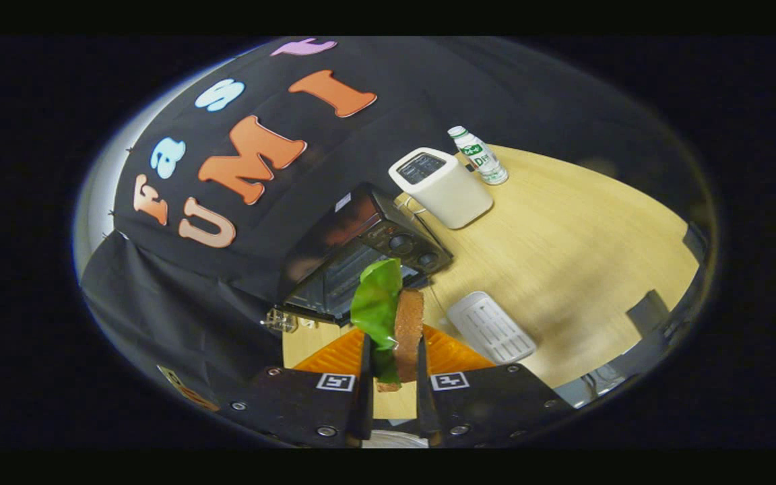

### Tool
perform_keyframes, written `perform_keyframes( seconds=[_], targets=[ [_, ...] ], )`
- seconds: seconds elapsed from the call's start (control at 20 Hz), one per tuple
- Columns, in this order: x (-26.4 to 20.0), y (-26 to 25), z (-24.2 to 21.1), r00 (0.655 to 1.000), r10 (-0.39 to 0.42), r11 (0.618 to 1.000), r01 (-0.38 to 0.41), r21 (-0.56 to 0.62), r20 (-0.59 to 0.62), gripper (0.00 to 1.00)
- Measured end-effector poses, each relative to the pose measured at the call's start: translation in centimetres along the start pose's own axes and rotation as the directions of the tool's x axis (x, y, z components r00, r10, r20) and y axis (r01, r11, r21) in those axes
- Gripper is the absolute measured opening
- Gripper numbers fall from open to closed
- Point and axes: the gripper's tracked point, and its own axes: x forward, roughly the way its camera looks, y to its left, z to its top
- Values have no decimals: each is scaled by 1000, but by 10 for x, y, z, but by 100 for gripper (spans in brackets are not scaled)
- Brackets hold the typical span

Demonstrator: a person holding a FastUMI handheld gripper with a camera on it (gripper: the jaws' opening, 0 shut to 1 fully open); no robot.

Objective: Open the toaster oven, put the food inside, and close the toaster oven door.

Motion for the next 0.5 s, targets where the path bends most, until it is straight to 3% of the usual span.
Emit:
perform_keyframes(
  seconds=[0.25,0.5],
  targets=[
    [46,34,-27,996,73,982,-80,172,45,26],
    [108,60,-38,993,76,948,-101,302,93,26]
  ],
)
